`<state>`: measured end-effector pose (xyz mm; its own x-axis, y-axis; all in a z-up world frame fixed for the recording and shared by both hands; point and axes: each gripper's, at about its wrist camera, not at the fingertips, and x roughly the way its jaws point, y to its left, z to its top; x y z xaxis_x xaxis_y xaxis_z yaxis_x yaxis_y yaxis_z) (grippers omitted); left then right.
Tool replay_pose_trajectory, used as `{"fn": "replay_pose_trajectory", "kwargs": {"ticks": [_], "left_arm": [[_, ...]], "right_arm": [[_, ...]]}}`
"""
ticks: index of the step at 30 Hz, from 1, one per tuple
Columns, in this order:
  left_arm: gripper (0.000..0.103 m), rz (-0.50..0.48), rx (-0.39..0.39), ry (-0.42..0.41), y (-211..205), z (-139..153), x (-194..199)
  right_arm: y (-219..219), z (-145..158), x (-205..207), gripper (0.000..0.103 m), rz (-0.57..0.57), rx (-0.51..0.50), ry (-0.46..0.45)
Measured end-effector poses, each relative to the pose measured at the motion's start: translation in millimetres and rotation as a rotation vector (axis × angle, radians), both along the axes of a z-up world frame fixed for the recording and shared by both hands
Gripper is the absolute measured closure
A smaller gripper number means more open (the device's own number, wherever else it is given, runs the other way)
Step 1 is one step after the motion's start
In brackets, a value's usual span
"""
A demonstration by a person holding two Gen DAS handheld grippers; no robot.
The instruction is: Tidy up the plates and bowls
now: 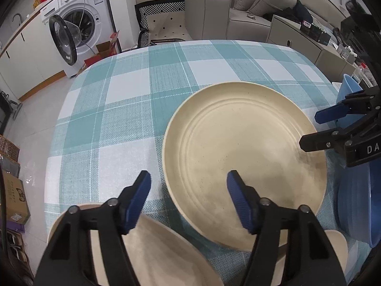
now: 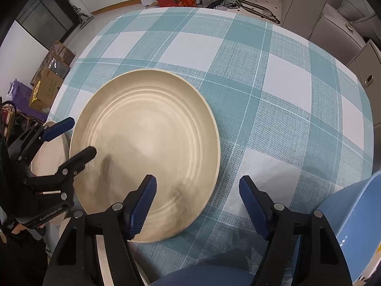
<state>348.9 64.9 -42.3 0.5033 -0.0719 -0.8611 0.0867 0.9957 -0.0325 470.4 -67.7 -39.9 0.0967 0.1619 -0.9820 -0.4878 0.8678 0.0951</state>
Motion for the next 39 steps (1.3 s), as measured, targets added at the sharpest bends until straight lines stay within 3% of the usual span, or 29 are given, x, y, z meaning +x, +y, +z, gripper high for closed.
{"fn": "replay_pose_trajectory", "kwargs": {"ticks": [8,17,22,29,39], "left_arm": [[0.058,0.006,-0.043,0.019,3,-2,-2],[0.073,0.021,-0.033,0.028,6,-3,-2],[0.074,0.023,-0.030,0.029,7,-3,-2],[0.075,0.032,-0.008,0.028,8,-2,-1],[0.076,0.039,0.000,0.002,4,7,0]], "right_arm": [[0,-1,0,0.056,-0.012,-0.001,0.006],[2,-5,-2,0.067,0.006,-0.016,0.007],[1,-6,-2,0.070,0.004,-0.018,0.007],[-3,-5,-3,0.092,0.003,-0.048,-0.038],[-10,7,-4,0.094,-0.010,-0.037,-0.084]]}}
